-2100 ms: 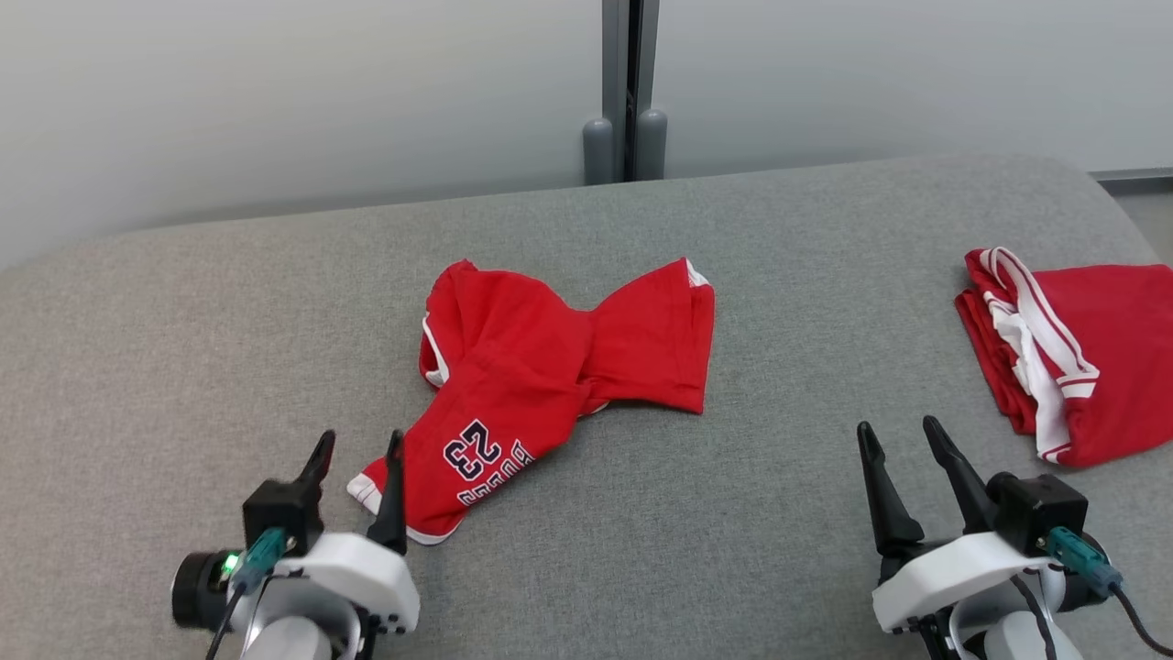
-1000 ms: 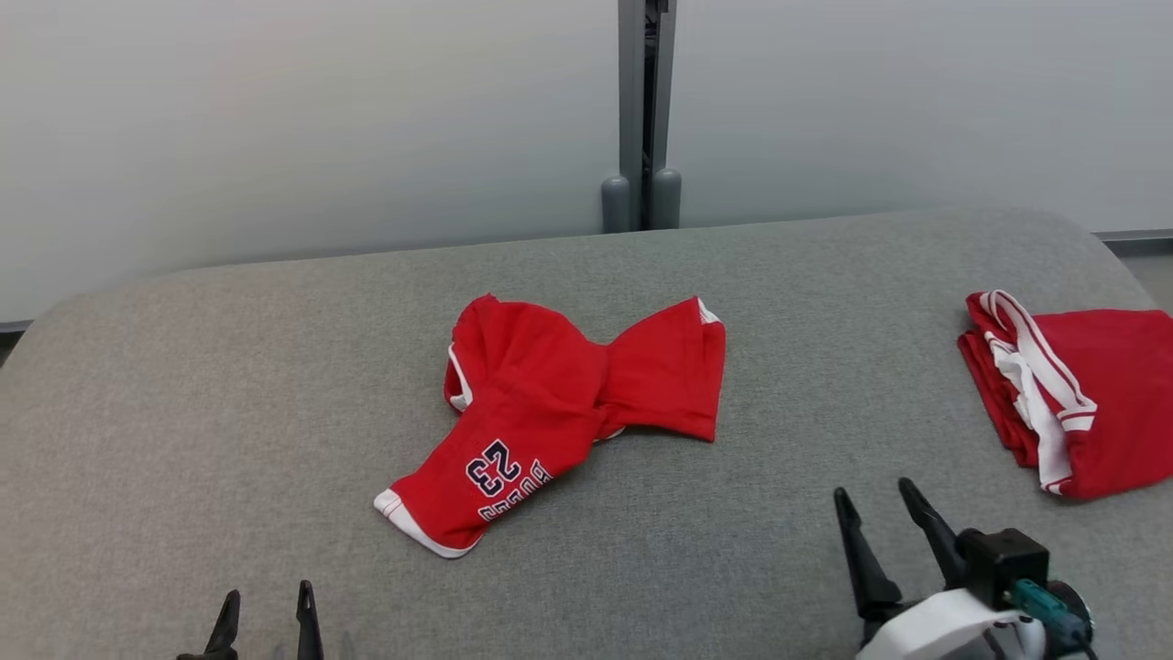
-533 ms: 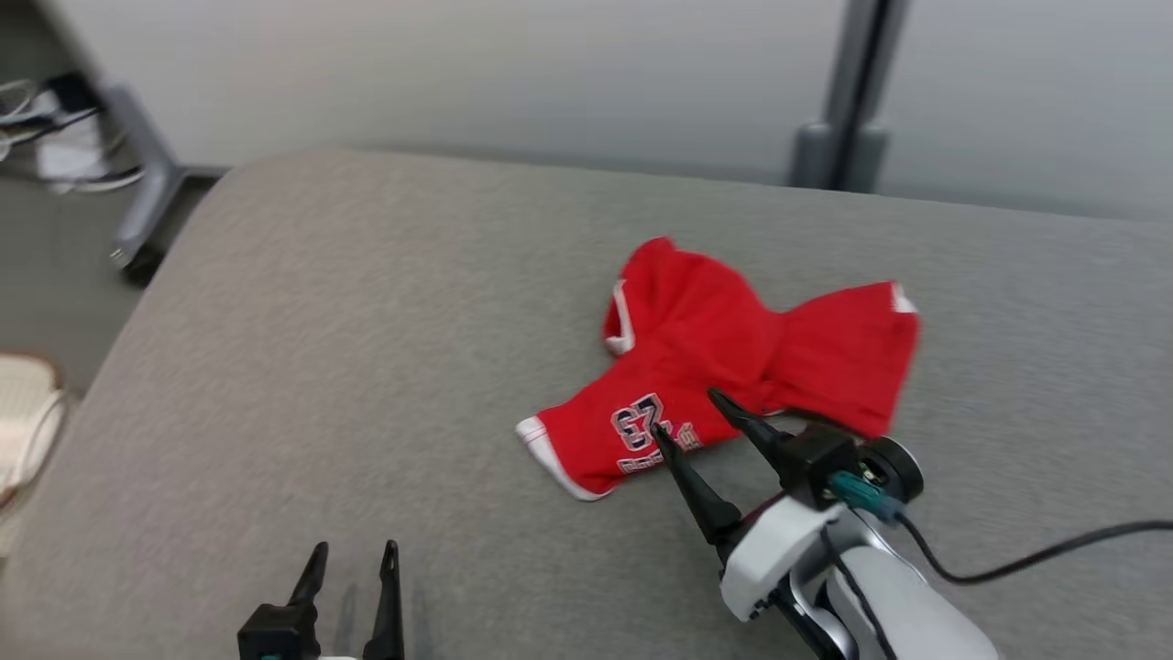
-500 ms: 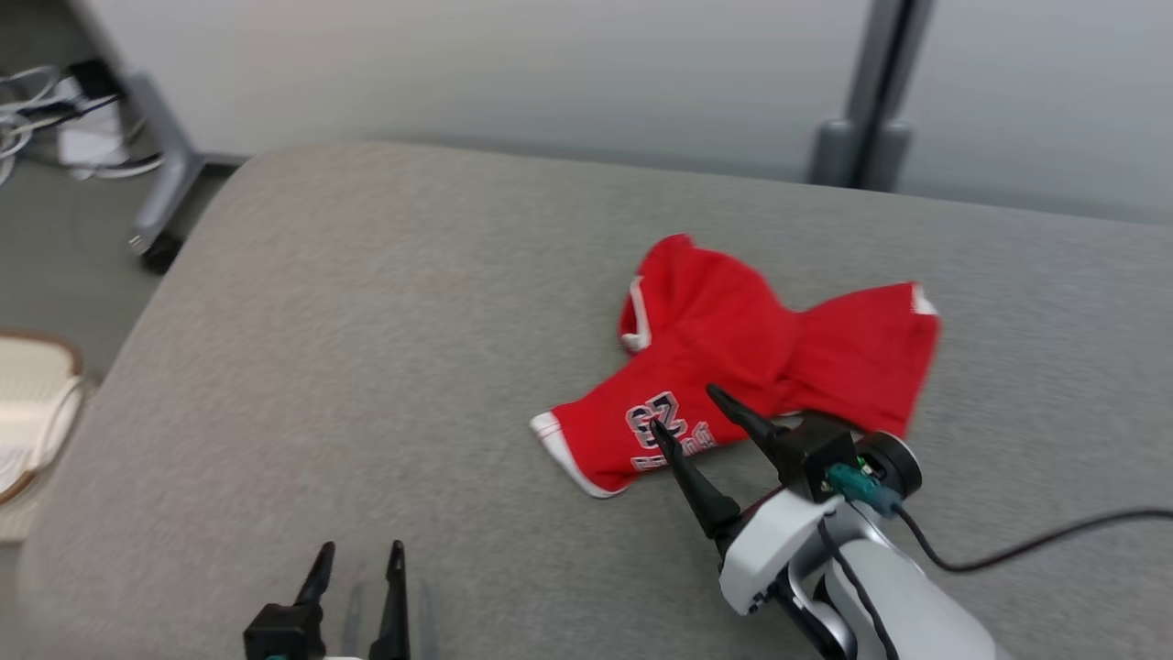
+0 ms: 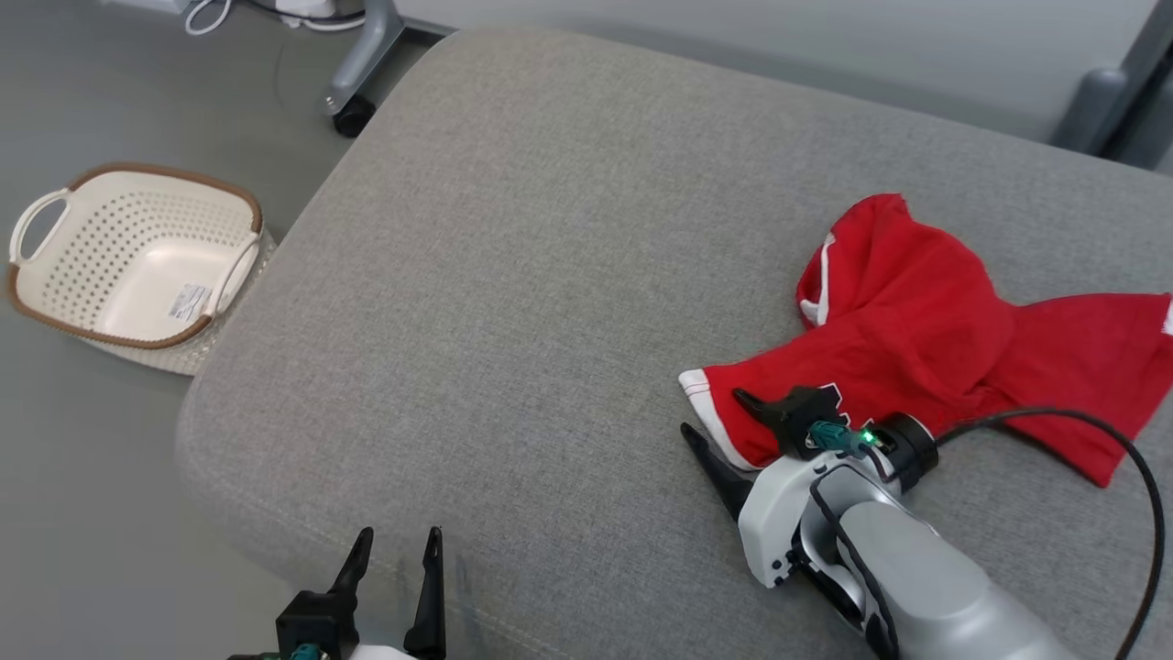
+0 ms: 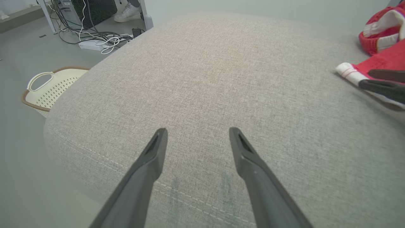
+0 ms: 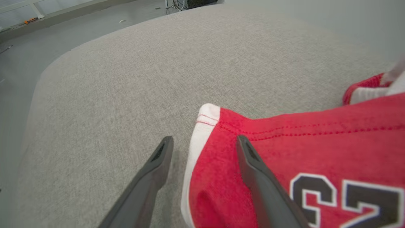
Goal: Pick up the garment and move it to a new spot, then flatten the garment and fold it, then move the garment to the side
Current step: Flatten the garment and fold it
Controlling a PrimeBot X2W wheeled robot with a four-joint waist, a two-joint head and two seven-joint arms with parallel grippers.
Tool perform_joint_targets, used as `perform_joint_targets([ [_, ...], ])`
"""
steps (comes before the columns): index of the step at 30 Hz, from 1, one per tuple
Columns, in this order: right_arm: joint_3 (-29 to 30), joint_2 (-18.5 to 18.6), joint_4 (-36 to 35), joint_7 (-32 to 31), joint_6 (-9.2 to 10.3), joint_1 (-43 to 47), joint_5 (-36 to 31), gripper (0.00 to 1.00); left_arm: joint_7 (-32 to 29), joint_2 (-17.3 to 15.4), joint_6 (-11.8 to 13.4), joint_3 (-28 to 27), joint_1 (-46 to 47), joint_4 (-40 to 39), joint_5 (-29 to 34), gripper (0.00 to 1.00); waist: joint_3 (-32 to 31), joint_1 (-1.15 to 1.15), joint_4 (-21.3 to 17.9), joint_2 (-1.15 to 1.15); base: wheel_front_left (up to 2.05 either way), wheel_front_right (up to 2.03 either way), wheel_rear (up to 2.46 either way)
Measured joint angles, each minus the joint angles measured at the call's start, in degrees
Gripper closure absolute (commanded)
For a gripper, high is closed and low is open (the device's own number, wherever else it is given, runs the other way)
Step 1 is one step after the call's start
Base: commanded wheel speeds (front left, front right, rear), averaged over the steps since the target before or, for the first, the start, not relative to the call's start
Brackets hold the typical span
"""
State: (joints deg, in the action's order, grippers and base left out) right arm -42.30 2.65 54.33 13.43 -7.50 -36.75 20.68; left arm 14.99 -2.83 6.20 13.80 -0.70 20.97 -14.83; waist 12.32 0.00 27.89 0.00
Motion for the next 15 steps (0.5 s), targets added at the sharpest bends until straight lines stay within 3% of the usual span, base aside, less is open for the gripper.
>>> perform_joint_targets([
  [1,-0.6,0.1,1.1,-0.5,0.00,-0.7,0.1,0.02,0.0,0.0,0.2,0.2,0.0,-0.1,-0.1,0.00,0.4,0.00,0.4,0.00,0.00,0.00,0.00],
  [3,-1.4,0.0,2.7,-1.1,0.00,-1.8,0.9,0.50,0.0,0.0,0.5,0.4,0.0,-0.2,-0.5,0.00,1.1,0.00,0.9,0.00,0.00,0.00,0.00],
  [4,-2.0,0.0,3.1,-1.1,0.01,-2.3,1.2,0.82,0.0,0.0,0.6,0.5,0.0,-0.2,-0.6,0.00,1.4,0.00,1.0,0.00,0.00,0.00,0.00],
  [5,-2.4,0.0,3.6,-1.1,0.01,-2.8,1.7,1.00,0.0,0.0,0.8,0.7,0.1,-0.3,-0.7,0.00,1.5,0.00,1.0,0.00,0.00,0.00,0.00],
  [10,-2.4,0.1,2.3,0.9,0.00,-4.8,3.8,1.00,0.0,0.0,1.1,0.8,1.0,-0.7,-0.9,0.00,1.4,0.00,-0.2,0.00,0.00,0.00,0.00],
  [15,2.6,0.1,-12.4,1.5,0.00,-7.9,7.3,1.00,0.0,0.1,0.8,-0.3,0.9,0.1,0.1,0.00,-0.7,0.00,-2.8,0.00,0.00,0.00,0.00],
])
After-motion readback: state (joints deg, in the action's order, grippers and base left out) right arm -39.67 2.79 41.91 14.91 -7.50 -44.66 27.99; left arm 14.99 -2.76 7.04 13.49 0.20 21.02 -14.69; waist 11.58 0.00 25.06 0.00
